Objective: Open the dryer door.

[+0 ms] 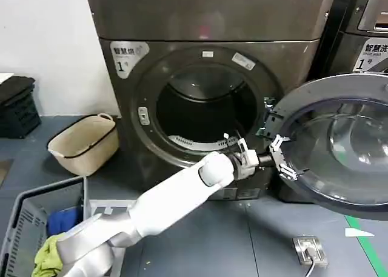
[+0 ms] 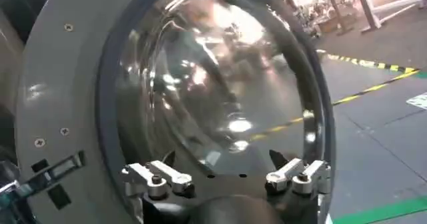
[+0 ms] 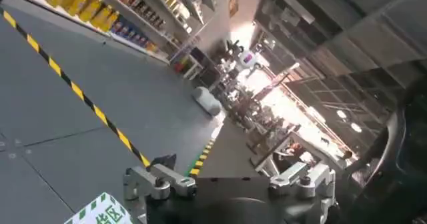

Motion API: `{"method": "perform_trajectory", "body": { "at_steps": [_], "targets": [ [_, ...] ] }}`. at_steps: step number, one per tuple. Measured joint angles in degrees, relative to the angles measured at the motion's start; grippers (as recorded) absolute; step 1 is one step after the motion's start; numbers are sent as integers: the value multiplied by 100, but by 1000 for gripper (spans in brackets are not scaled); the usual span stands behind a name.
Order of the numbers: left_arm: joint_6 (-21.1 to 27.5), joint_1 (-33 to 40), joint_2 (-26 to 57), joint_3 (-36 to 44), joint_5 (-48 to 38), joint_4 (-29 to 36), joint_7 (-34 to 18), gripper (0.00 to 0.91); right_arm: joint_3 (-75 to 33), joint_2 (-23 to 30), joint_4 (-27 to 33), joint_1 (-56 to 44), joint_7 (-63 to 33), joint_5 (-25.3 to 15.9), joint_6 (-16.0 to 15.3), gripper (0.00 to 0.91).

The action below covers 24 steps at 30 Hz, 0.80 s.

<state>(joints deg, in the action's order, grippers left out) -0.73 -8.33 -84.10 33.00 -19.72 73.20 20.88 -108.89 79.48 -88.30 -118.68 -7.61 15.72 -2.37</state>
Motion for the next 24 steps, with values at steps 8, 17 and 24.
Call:
{"method": "perform_trajectory", "body": {
  "at_steps": [8, 17, 24],
  "targets": [
    [282, -60, 126, -10, -235, 158, 188, 907, 4, -50, -7, 14, 68, 14, -40, 907],
    [1162, -336, 909, -172, -630, 1330, 124, 907, 20, -133, 46, 18, 137, 155, -60, 907],
    [2038, -684, 1764, -473, -1277, 2578, -384, 907, 132, -174, 29, 106, 151, 183, -74, 907]
  ]
}}
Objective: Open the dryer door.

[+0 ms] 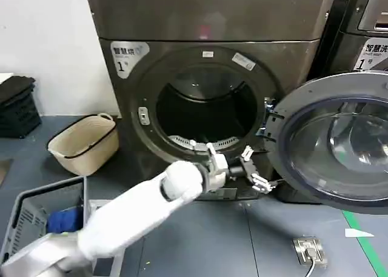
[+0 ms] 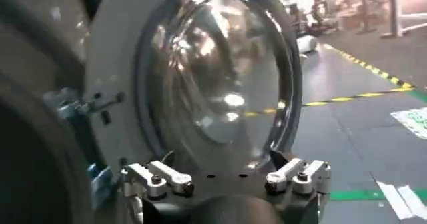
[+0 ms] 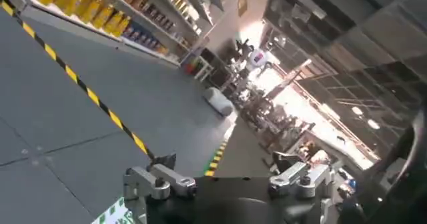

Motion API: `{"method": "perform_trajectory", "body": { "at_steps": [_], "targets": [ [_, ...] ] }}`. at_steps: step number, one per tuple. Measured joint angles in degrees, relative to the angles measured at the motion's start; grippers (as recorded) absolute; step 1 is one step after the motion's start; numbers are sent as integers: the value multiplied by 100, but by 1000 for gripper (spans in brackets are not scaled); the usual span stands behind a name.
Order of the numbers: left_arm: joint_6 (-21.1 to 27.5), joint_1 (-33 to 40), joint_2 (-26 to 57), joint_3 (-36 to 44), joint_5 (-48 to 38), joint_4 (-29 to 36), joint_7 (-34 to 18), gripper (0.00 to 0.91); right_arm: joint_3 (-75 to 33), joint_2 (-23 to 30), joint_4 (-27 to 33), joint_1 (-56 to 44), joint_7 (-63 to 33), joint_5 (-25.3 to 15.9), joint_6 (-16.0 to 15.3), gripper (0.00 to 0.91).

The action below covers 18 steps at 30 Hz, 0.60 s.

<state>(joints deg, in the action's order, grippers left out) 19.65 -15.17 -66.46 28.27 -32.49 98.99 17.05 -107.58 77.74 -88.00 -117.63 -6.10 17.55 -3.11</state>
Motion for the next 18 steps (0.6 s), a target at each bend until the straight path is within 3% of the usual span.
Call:
{"method": "perform_trajectory", "body": {
  "at_steps": [10, 14, 18],
  "targets": [
    [1014, -1087, 1358, -1128, -692, 1602, -543, 907, 78, -25, -145, 35, -59, 11, -429, 907],
    [1683, -1683, 1968, -1817, -1400, 2168, -1076, 907, 98, -5, -268, 31, -174, 205, -582, 907],
    [2083, -2308, 2491, -2572, -1642, 2570, -1233, 907, 122, 22, -425, 53, -208, 375, -720, 907]
  ]
}}
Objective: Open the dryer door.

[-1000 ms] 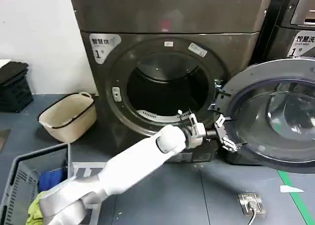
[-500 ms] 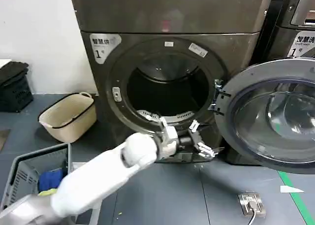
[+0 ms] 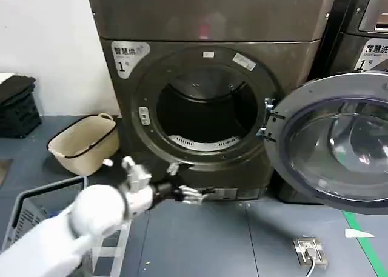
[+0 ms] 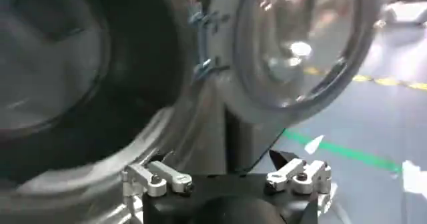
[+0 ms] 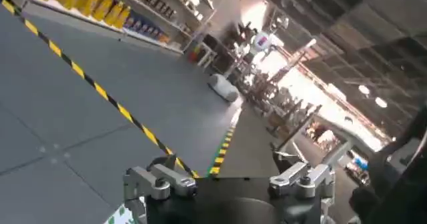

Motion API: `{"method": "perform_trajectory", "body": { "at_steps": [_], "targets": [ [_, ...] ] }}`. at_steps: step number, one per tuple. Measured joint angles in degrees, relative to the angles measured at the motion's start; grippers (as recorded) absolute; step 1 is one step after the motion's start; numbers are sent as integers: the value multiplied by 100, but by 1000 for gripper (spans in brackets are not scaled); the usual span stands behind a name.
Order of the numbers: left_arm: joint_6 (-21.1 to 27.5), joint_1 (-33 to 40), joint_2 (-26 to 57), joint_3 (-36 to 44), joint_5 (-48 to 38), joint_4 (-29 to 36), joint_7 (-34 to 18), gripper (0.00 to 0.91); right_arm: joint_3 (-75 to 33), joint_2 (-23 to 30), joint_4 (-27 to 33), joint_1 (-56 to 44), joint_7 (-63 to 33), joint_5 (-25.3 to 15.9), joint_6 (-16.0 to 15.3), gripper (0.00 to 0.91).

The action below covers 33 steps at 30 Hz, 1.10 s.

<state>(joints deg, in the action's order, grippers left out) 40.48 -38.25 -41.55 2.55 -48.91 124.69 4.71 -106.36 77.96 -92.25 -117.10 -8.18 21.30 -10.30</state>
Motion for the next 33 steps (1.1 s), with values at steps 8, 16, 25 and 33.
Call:
{"method": "perform_trajectory", "body": {
  "at_steps": [8, 16, 25, 33],
  "targets": [
    [179, -2051, 662, -2012, -1170, 537, -796, 907, 22, 45, -56, 31, 254, -36, 202, 907],
    [178, -3703, 924, -3667, -3192, 537, -2552, 907, 68, 47, -24, 71, 315, -15, 276, 907],
    [172, -4878, 751, -4837, -4913, 280, -4284, 907, 70, 70, -36, 115, 331, 90, 280, 907],
    [171, -5125, 682, -5146, -6476, -121, -5625, 907, 16, 136, -38, 104, 348, 263, 263, 907]
  ]
}}
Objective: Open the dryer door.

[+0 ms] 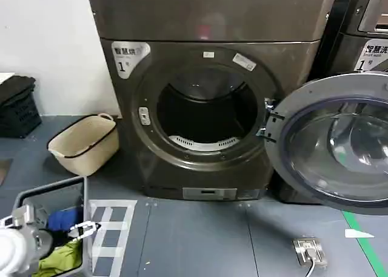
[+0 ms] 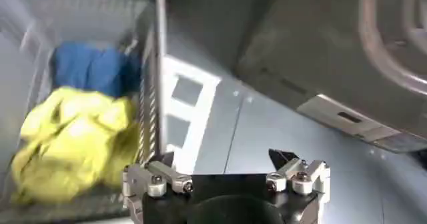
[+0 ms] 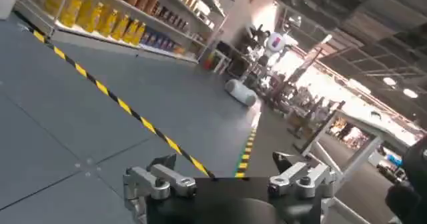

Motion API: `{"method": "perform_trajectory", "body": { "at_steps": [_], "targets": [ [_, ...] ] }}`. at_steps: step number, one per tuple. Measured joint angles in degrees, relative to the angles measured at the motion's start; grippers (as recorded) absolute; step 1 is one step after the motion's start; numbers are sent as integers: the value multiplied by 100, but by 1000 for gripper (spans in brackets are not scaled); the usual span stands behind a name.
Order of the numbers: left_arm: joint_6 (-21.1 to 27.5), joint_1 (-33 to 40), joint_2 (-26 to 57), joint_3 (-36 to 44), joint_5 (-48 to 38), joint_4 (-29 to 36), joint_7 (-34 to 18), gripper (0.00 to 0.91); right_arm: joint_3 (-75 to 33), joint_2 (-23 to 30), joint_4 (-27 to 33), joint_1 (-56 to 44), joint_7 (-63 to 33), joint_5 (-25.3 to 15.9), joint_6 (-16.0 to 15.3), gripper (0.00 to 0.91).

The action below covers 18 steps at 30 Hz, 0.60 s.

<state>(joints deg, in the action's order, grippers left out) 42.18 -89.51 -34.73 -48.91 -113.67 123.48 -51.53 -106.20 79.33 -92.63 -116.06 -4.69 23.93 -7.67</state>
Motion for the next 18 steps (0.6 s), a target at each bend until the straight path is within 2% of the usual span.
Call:
{"method": "perform_trajectory", "body": {
  "at_steps": [5, 13, 18],
  "targets": [
    [-2, 21, 35, -80, -830, -368, -414, 907, -1, 36, 3, 22, -25, 55, -22, 907],
    [-2, 178, 107, -310, -1579, -1376, -508, 907, -18, 31, 83, 37, -33, 75, 41, 907],
    [-1, 316, 208, -503, -1666, -1929, -511, 907, -6, 28, 144, 48, -27, 75, 129, 907]
  ]
}}
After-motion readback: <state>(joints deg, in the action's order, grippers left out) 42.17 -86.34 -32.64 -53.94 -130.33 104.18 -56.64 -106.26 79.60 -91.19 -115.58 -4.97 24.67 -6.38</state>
